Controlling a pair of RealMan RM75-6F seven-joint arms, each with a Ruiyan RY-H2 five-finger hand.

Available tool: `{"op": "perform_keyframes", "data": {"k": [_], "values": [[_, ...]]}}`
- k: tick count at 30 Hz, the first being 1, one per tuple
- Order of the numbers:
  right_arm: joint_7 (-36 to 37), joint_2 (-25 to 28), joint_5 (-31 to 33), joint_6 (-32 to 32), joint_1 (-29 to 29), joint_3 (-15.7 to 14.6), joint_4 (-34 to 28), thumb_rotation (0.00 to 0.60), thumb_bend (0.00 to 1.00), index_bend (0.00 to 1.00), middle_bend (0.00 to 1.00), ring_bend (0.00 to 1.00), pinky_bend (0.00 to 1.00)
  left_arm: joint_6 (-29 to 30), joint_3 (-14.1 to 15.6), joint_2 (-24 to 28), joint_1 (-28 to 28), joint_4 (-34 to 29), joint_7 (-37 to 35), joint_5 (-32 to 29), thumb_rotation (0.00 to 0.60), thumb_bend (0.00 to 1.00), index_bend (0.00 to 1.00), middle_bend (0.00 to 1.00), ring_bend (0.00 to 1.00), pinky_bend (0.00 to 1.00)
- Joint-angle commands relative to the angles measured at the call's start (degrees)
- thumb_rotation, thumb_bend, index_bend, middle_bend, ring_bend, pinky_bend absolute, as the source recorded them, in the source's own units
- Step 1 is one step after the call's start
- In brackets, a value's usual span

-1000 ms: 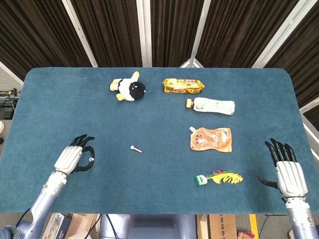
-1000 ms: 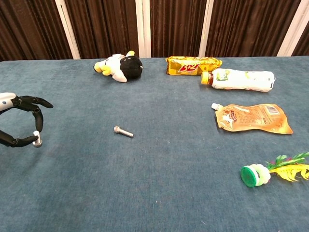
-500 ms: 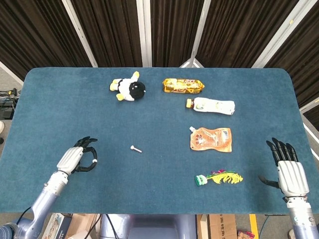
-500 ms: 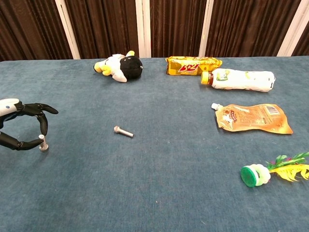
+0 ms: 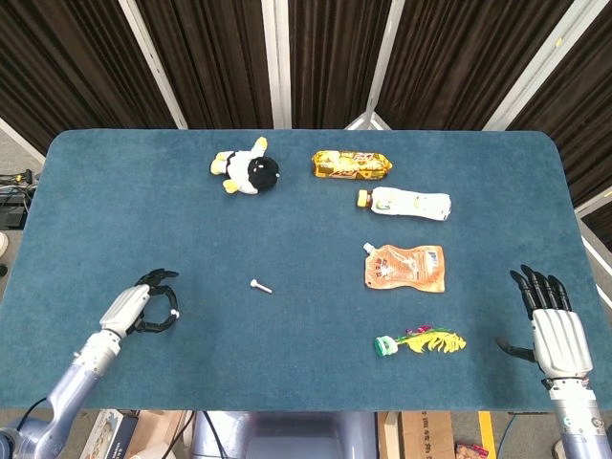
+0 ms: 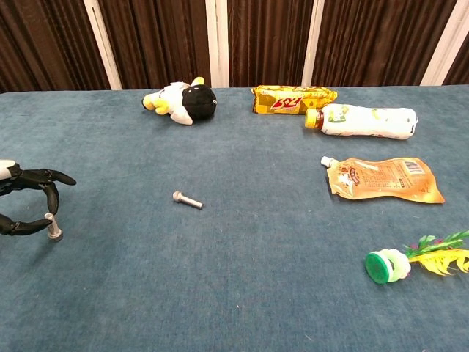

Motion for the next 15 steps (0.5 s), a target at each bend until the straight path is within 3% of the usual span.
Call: {"op": "perform_keyframes", "data": {"k": [1, 15], "values": [[-0.1, 0.0, 0.1, 0.0, 0.0, 0.0, 0.0, 0.6, 0.11, 0.11, 0.07, 0.06, 0.0, -0.6, 0.5, 0.5, -0.3, 0.5, -0.9, 1.2, 0.6, 0.52, 0.54, 0.09, 0.0, 0.0], [-0.5, 0.2, 0.7, 0.1, -0.2, 0.2, -0.7, 0.6, 0.11, 0.11, 0.07, 0.06, 0.0, 0.1, 2.8, 2.6, -1.1, 2.4, -4.4, 7.0, 0.6, 0.5, 0.43, 0.04, 0.0, 0.0]]}}
